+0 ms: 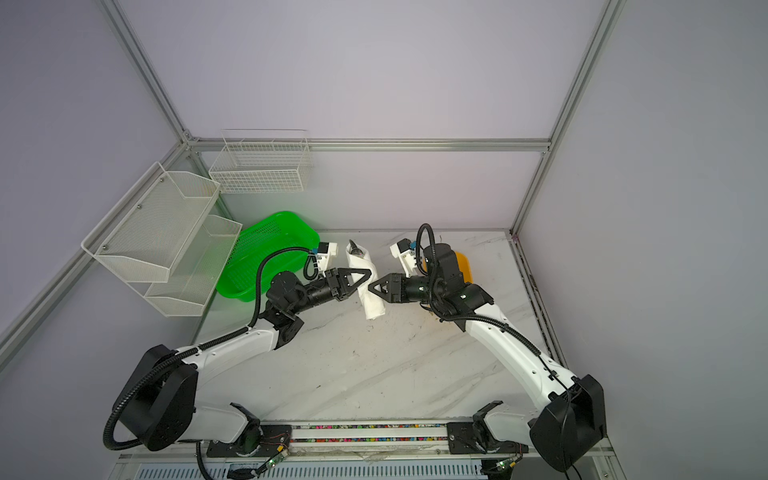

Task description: Place the utensils on the paper napkin and roll it up

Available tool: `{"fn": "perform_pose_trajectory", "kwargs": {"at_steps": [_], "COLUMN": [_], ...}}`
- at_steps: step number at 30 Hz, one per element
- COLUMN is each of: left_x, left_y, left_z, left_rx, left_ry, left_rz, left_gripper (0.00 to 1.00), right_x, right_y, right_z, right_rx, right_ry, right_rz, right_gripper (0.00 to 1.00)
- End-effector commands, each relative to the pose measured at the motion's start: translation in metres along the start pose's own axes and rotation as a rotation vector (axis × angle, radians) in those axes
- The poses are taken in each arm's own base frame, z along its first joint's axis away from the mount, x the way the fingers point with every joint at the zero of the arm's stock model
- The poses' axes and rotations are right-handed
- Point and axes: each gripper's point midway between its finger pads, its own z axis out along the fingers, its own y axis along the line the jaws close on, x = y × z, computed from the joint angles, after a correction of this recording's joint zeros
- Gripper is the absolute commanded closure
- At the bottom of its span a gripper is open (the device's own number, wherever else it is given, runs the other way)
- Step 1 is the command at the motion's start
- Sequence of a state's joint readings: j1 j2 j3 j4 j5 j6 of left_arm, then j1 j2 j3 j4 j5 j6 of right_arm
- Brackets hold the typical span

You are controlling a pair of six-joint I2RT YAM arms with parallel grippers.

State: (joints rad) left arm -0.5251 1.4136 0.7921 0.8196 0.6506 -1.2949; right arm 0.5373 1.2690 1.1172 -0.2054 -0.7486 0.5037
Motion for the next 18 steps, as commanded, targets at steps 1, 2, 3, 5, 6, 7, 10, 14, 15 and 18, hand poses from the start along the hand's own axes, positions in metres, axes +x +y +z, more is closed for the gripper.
{"fn": "perform_pose_trajectory", "kwargs": {"at_steps": [1,2,3,5,6,7,10,14,15,18], "left_x": [-0.013,-0.012,-0.012,-0.012,-0.012,-0.012,-0.013,-0.013,-0.014,-0.014], "left_y": [-0.046,-0.047,-0.046,-0.046,-0.047,-0.047,-0.051,-0.054,-0.054,-0.057], "left_z": [-0.001,-0.001,-0.001,0.0,0.0,0.0,0.0,0.001,0.002,0.002], "left_rx": [0.107,0.108,0.108,0.108,0.111,0.112,0.119,0.126,0.127,0.133], "left_ry": [-0.026,-0.025,-0.023,-0.022,-0.021,-0.021,-0.017,-0.011,-0.01,-0.006], "left_rz": [0.101,0.102,0.101,0.102,0.102,0.103,0.105,0.111,0.111,0.115], "left_gripper": [0.84,0.84,0.84,0.84,0.84,0.84,0.84,0.84,0.84,0.84], "right_x": [-0.001,-0.001,0.001,0.004,0.005,0.006,0.007,0.012,0.014,0.018], "right_y": [0.015,0.016,0.017,0.022,0.024,0.024,0.026,0.029,0.029,0.028], "right_z": [-0.005,-0.006,-0.006,-0.005,-0.003,-0.002,0.001,0.009,0.011,0.017], "right_rx": [-0.04,-0.044,-0.056,-0.091,-0.11,-0.119,-0.13,-0.154,-0.154,-0.145], "right_ry": [-0.014,-0.013,-0.008,0.01,0.018,0.025,0.034,0.061,0.071,0.093], "right_rz": [-0.045,-0.05,-0.05,-0.054,-0.054,-0.049,-0.055,-0.057,-0.058,-0.064], "right_gripper": [0.58,0.57,0.56,0.56,0.56,0.56,0.56,0.56,0.57,0.58]}}
